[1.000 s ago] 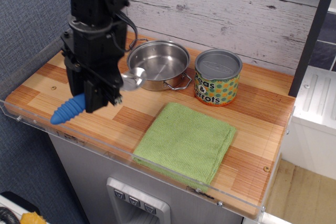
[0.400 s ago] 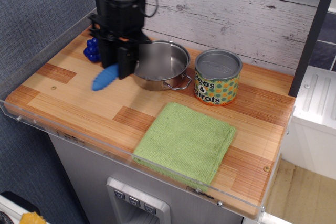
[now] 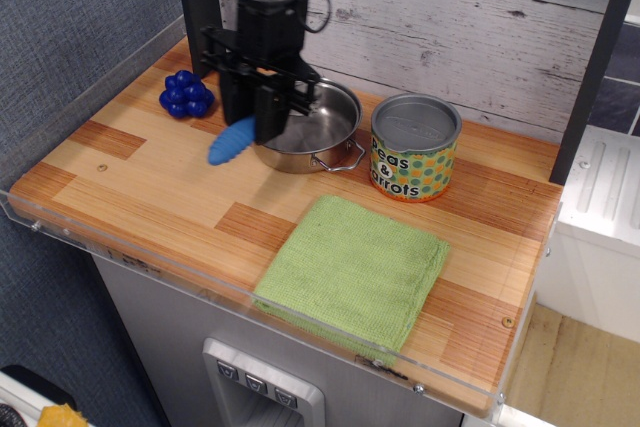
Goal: Put the spoon in the pot
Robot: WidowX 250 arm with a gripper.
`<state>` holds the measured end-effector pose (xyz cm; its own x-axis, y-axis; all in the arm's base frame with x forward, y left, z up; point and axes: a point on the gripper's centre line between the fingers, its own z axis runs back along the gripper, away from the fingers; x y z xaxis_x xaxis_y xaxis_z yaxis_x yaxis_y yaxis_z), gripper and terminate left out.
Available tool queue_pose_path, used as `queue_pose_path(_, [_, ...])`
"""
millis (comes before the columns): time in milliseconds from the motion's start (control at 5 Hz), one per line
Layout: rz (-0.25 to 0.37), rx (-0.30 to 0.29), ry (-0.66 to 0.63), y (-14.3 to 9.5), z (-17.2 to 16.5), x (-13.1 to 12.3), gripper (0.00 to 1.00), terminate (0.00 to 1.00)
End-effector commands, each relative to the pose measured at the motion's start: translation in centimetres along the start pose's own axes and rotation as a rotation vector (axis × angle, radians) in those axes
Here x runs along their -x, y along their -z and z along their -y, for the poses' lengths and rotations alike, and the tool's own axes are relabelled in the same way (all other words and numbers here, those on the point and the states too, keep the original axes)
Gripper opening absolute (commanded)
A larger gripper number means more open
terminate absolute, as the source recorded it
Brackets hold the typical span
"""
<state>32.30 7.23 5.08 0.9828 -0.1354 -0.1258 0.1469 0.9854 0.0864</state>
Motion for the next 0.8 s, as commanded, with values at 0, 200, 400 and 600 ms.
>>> queue_pose_path(0, [0.02,-0.02,0.012,-0.6,-0.04,-1.05,0.0,0.0])
queue_pose_path(200, [0.008,-0.02,0.01,-0.26,-0.06,-0.98,1.0,0.0])
queue_pose_path(400, [0.011,-0.005,0.025,-0.13,-0.35,-0.74,1.0,0.0])
queue_pose_path(600, [0.044,0.03,-0.001,-0.53,-0.57,-0.2,1.0,0.0])
